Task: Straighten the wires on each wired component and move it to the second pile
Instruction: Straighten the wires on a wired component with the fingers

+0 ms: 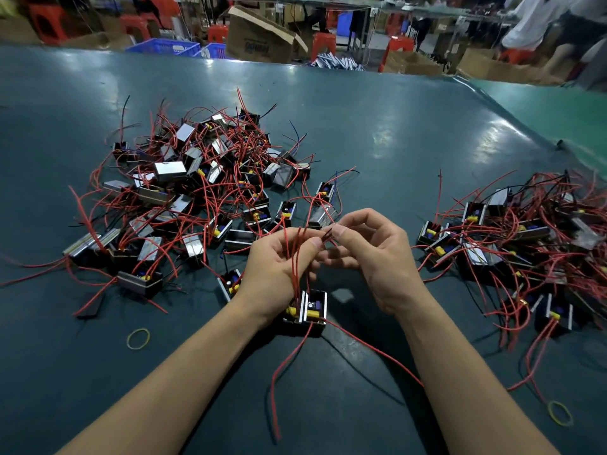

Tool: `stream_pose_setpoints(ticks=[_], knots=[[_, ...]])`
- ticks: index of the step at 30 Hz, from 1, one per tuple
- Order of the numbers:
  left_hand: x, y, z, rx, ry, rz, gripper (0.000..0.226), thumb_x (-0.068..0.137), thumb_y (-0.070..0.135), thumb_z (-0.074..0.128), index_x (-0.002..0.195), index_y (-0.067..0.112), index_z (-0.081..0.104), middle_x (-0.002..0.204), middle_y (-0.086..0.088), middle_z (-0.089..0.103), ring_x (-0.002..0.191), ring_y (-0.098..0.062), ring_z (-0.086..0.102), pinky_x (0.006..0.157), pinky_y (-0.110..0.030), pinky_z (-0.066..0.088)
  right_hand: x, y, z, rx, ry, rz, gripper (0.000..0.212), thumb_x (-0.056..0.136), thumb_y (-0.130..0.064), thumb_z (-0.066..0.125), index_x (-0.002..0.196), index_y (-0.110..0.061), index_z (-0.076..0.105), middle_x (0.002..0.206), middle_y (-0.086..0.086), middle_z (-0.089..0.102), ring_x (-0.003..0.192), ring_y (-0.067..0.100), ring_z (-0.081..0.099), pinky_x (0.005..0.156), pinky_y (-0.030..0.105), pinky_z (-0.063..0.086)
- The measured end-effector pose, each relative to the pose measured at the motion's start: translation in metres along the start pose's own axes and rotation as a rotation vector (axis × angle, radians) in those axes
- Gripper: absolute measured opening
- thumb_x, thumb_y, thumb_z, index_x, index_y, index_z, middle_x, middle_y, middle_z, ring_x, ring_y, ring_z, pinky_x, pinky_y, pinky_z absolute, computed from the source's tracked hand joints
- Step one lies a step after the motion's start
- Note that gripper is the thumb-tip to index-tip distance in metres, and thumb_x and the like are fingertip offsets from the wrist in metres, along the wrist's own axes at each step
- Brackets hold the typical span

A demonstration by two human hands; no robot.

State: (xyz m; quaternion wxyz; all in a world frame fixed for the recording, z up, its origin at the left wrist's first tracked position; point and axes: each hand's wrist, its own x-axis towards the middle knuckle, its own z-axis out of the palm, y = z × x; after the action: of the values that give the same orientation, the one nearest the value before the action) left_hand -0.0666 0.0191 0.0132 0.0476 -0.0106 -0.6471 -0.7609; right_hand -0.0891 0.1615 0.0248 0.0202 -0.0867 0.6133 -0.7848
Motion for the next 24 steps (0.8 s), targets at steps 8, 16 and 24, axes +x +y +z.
stream_pose_setpoints(ticks=[8,16,24], knots=[[0.000,-0.002,-0.004,0.029,0.022,0.008,0.010,0.084,0.019,0.070,0.084,0.009,0.072,0.059,-0.004,0.063,0.048,-0.012,0.058,0.044,-0.022,0.048,-0.002,-0.003,-0.005,-0.134,-0.021,0.006,0.006,0.089,-0.006,0.066,0.087,-0.001,0.066,0.077,0.009,0.072,0.062,0.026,0.071,0.050,0.026,0.055],[0.001,0.000,-0.004,-0.043,0.110,0.013,0.019,0.080,0.025,0.070,0.085,0.007,0.071,0.072,-0.004,0.070,0.064,-0.025,0.056,0.063,-0.037,0.048,0.001,-0.003,-0.012,-0.387,0.059,-0.068,0.023,0.083,0.004,0.070,0.084,-0.019,0.070,0.082,-0.002,0.073,0.075,0.010,0.068,0.060,0.021,0.052],[-0.001,0.003,-0.004,0.037,0.064,0.114,0.013,0.082,0.018,0.070,0.088,0.006,0.072,0.067,0.003,0.072,0.064,-0.005,0.067,0.058,-0.016,0.052,-0.005,-0.006,-0.003,-0.490,0.004,-0.268,0.013,0.084,-0.015,0.073,0.089,-0.026,0.071,0.086,-0.007,0.074,0.084,0.009,0.069,0.079,0.033,0.055]])
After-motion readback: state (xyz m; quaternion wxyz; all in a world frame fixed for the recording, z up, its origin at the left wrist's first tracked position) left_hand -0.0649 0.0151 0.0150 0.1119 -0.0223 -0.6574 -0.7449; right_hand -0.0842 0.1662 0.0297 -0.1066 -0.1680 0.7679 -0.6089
